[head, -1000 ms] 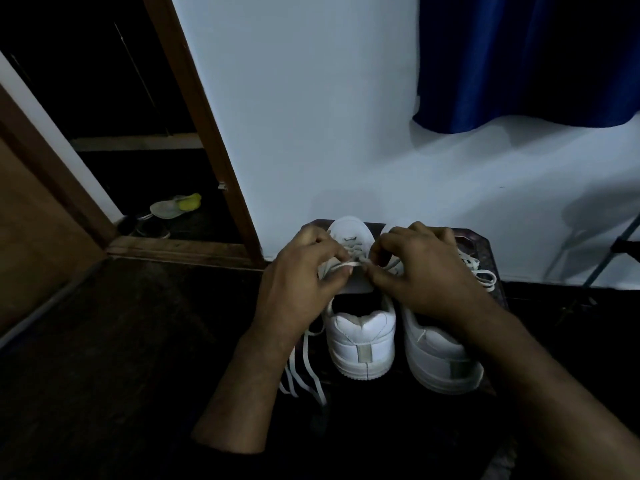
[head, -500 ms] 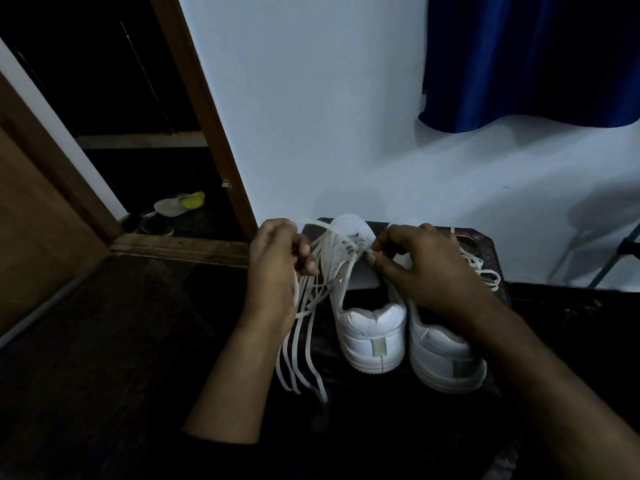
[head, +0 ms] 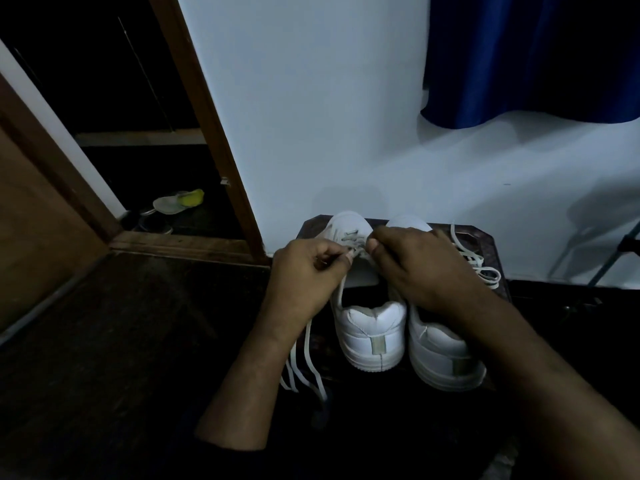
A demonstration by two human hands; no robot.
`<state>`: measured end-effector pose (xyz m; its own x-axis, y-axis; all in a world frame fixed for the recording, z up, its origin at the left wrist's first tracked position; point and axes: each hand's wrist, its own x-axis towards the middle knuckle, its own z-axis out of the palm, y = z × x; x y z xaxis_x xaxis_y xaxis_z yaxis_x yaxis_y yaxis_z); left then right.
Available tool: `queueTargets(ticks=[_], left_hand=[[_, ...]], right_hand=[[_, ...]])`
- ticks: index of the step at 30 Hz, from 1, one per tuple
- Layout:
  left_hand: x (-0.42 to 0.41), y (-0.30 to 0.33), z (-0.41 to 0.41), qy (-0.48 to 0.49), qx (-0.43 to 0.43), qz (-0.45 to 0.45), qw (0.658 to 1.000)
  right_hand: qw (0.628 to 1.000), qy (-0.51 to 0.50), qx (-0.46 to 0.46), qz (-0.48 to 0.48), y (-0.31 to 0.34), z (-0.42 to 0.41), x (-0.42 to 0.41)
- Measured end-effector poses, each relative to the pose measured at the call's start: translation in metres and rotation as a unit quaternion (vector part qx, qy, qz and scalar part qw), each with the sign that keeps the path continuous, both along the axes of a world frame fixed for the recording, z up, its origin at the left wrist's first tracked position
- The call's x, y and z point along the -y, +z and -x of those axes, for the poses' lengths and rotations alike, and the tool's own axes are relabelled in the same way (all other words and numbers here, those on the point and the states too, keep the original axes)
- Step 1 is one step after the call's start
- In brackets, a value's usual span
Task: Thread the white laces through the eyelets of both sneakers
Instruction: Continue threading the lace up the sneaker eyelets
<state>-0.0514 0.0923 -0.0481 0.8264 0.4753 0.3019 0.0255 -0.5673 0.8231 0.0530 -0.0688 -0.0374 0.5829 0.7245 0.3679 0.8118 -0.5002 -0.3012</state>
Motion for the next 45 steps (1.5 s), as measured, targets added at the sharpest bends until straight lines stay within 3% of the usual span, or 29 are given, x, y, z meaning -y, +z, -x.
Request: queueTargets(ticks=[3,6,9,12,15,18,20,22,24,27,30,33,36,38,41,42,43,45], left_hand=[[-0.002,-0.002,0.0,0.009,-0.009,0.098,0.995],[-0.004,0.0,0.001,0.0,-0.004,0.134,0.991],[-0.005,0.0,-0.001,-0.007,-0.009,0.102,0.995],[-0.004,0.001,-0.001,0.001,-0.006,0.037,0.999],[-0.006,0.001,0.001,0.013,0.007,0.055,0.998],[-0.008,0.0,0.002,0.004,0.005,0.076,0.997],[-0.009,-0.001,0.002,-0.008,-0.005,0.095,0.995],[-0.011,-0.001,0.002,-0.01,-0.008,0.12,0.993],[-0.011,-0.001,0.003,-0.02,-0.009,0.15,0.988],[-0.01,0.001,0.005,-0.061,-0.016,0.214,0.975],[-0.011,0.001,0.006,-0.065,-0.021,0.228,0.971],[-0.013,-0.001,0.004,-0.056,-0.024,0.225,0.972],[-0.014,-0.002,0.003,-0.034,-0.009,0.219,0.975],[-0.014,-0.002,0.002,-0.024,0.0,0.214,0.977],[-0.014,-0.002,0.002,-0.028,0.004,0.213,0.977],[-0.013,-0.001,0.002,-0.032,0.004,0.213,0.976],[-0.013,-0.001,0.002,-0.036,0.004,0.212,0.977],[-0.013,-0.001,0.002,-0.038,0.009,0.207,0.978]], right_hand=[[1.0,-0.003,0.009,0.017,-0.002,-0.002,-0.001],[1.0,0.002,-0.004,-0.002,-0.002,-0.003,-0.002],[0.999,0.015,-0.025,-0.04,0.0,-0.004,-0.002],[0.999,0.037,0.009,-0.014,0.001,-0.005,-0.002],[0.999,0.03,0.029,-0.002,-0.002,-0.005,-0.004],[0.994,0.046,-0.085,-0.052,-0.003,-0.004,-0.007],[0.955,0.042,-0.238,-0.171,0.004,-0.002,-0.005],[0.91,0.025,-0.315,-0.268,0.01,-0.002,-0.001],[0.925,0.016,-0.267,-0.269,0.01,-0.001,0.001],[0.986,0.042,-0.11,-0.122,-0.001,-0.002,-0.005],[0.997,0.063,-0.039,-0.02,-0.003,-0.003,-0.013],[0.995,0.063,-0.034,-0.064,-0.002,-0.002,-0.013],[0.988,0.064,-0.086,-0.112,-0.003,-0.002,-0.014],[0.939,0.076,-0.228,-0.246,0.001,0.0,-0.012],[0.778,0.133,-0.447,-0.421,0.01,-0.001,-0.006],[0.761,0.136,-0.466,-0.431,0.011,0.0,-0.006],[0.769,0.132,-0.457,-0.427,0.009,0.0,-0.006],[0.875,0.093,-0.326,-0.345,0.005,-0.001,-0.006]])
